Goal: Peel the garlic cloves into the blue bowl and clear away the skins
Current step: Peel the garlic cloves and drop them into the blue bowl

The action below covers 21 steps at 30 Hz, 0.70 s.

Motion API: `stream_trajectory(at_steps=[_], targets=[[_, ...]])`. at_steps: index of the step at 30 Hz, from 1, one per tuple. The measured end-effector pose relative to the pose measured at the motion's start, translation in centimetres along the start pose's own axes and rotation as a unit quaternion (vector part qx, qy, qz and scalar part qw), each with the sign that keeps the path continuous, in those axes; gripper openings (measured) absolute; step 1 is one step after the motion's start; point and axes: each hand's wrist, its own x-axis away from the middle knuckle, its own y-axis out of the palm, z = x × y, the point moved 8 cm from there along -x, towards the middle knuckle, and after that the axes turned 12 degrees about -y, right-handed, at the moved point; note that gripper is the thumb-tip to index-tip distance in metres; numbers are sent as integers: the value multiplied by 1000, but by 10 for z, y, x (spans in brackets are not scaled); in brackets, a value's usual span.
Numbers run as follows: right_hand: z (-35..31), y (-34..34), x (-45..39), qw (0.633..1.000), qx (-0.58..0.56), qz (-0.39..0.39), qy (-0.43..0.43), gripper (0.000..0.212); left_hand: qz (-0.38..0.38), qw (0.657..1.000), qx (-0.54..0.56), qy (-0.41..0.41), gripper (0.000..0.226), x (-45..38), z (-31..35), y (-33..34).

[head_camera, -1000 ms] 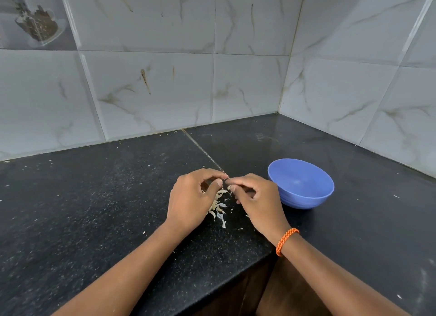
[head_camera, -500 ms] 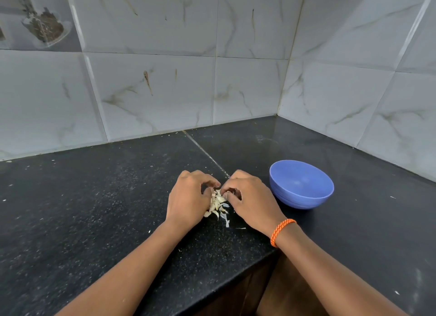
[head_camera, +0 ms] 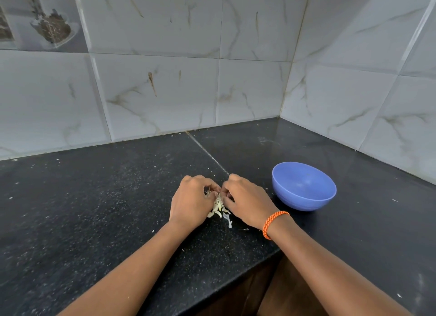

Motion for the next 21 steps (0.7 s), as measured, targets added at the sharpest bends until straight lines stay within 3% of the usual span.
stream_trajectory(at_steps=[3,9,16,21], targets=[[1,-3,0,1000,3,4,-13,14,15,1000,18,3,13,1,2,-5],[20,-13,8,988,-119,93,26,5,28,999,19,13,12,1,5,-6],[35,-14,22,935,-307,168,58,31,44,996,32,73,10,5,15,-7],[32,-16,30,905,-375,191,67,20,40,993,59,89,7,8,18,-6]])
